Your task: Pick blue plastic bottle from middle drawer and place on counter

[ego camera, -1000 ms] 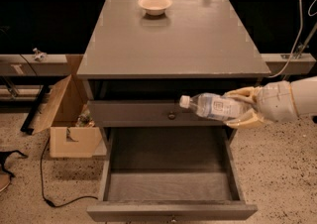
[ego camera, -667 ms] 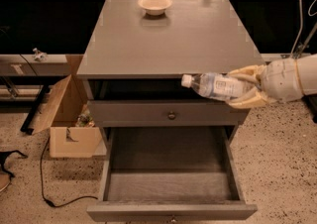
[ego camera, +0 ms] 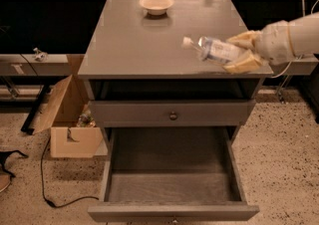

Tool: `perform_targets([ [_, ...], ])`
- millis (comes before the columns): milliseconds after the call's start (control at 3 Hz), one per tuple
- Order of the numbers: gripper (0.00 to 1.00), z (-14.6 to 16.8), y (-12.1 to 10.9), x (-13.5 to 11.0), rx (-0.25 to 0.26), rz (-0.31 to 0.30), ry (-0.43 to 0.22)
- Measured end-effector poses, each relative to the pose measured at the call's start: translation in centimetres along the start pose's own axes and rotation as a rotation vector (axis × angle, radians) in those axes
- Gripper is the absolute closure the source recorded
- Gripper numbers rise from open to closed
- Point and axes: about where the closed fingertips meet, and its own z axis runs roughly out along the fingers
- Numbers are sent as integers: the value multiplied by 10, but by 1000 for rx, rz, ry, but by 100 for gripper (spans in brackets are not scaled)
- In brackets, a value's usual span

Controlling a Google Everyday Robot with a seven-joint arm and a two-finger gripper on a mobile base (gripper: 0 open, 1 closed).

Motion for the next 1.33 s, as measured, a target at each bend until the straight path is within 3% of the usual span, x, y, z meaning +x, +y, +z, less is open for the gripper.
perform_targets([
  [667,100,25,-87,10,70,142,26],
  [1000,100,33,-107,19,103,217,66],
  [1333,100,46,-119,28,105,264,150],
])
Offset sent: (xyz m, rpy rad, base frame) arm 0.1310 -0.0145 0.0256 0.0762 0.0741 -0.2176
